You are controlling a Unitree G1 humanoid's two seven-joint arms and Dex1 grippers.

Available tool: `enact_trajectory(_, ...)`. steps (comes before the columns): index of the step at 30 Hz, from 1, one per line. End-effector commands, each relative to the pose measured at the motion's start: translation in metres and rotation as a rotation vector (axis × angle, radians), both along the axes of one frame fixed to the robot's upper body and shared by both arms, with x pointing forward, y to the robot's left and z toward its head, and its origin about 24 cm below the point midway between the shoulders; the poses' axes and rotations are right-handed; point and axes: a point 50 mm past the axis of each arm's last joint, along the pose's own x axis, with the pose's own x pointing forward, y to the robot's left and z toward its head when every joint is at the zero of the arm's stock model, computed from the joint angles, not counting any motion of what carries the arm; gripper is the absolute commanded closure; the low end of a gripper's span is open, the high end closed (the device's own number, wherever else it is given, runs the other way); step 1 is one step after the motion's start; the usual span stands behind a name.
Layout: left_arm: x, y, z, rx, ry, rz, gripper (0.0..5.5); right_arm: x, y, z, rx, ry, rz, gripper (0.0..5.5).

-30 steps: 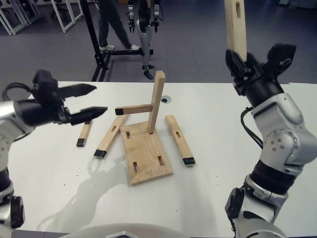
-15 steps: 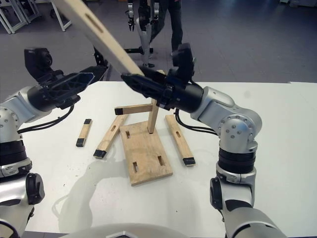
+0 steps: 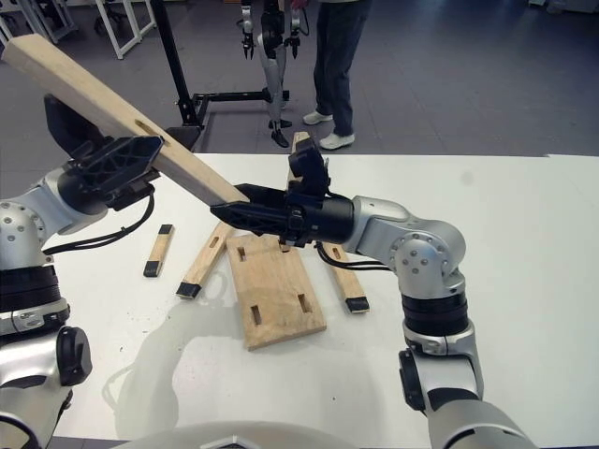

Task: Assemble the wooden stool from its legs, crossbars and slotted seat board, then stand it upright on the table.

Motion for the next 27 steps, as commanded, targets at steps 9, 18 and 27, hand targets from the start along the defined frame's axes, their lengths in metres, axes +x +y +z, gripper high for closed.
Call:
enact_trajectory(9, -0.003, 0.005, -0.003, 0.051, -0.008, -0.003, 3.15, 0.006, -0.007, -0.006, -0.041, 0.031, -0.047, 3.48)
enact_trajectory(18, 0.011, 0.003, -0.011, 0.058, 0.030, 0.100, 3.27, 0.013, -0.013, -0.007, -0.021, 0.095, -0.138, 2.57)
enact_trajectory(27, 0.011, 0.013, -0.013, 0.087, 0.023, 0.189, 3.44, -0.009, -0.045, -0.002, -0.111, -0.012, -0.329, 1.44)
